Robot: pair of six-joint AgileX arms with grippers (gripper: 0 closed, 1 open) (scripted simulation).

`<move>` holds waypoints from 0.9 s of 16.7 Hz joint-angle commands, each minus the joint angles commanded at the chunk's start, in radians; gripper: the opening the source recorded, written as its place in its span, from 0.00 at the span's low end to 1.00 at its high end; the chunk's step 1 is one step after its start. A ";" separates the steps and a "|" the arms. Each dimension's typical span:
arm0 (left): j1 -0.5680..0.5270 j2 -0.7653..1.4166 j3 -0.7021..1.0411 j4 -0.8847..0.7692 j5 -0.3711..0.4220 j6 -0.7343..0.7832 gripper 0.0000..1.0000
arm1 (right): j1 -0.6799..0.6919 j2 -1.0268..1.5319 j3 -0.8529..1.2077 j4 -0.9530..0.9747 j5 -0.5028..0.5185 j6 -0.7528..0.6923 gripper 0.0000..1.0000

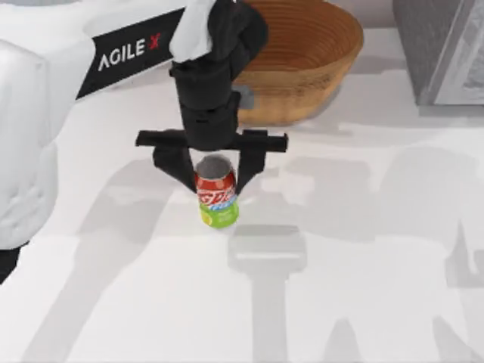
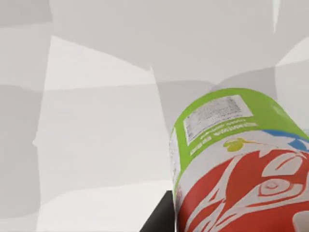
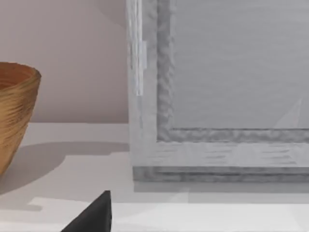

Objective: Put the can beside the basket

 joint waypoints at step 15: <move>-0.148 0.048 0.174 -0.013 -0.060 -0.217 0.00 | 0.000 0.000 0.000 0.000 0.000 0.000 1.00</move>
